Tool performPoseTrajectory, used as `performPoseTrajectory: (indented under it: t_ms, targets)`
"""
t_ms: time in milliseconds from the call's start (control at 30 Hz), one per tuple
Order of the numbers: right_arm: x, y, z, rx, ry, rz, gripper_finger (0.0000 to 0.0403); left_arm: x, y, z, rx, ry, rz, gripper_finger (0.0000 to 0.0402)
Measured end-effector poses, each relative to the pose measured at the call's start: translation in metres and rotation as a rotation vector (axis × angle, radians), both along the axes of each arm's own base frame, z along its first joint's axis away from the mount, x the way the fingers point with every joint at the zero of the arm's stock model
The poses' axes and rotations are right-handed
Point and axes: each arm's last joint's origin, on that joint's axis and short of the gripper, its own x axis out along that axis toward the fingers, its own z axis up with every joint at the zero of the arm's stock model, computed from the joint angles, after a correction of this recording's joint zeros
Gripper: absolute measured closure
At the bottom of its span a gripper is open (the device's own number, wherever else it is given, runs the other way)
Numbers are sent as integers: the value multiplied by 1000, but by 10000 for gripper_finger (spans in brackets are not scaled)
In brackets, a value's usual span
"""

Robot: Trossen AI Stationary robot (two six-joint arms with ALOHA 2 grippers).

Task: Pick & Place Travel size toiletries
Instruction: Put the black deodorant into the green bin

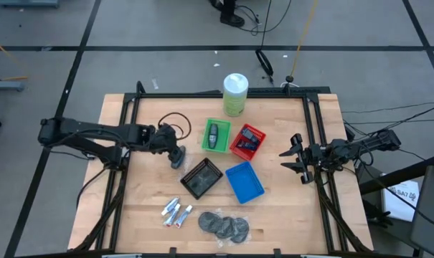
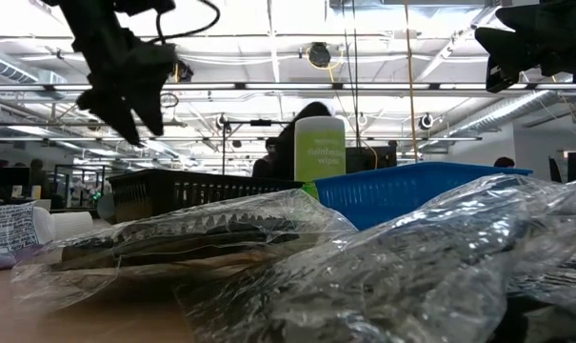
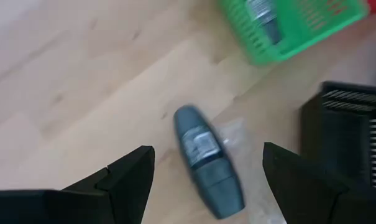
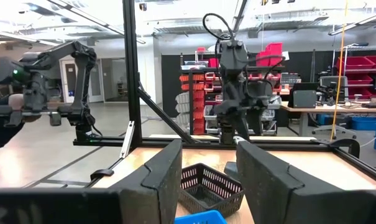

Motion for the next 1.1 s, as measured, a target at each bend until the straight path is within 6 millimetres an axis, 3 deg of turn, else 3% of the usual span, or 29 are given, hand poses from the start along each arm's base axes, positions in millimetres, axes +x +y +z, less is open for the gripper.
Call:
performPoseTrajectory:
  t_ms: [533, 1100]
  targets:
    - [0, 0, 0, 0, 0, 0, 261, 29, -3, -52, -149, 220, 69, 108]
    - [0, 0, 0, 0, 0, 0, 261, 39, -4, -62, -195, 191, 113, 108]
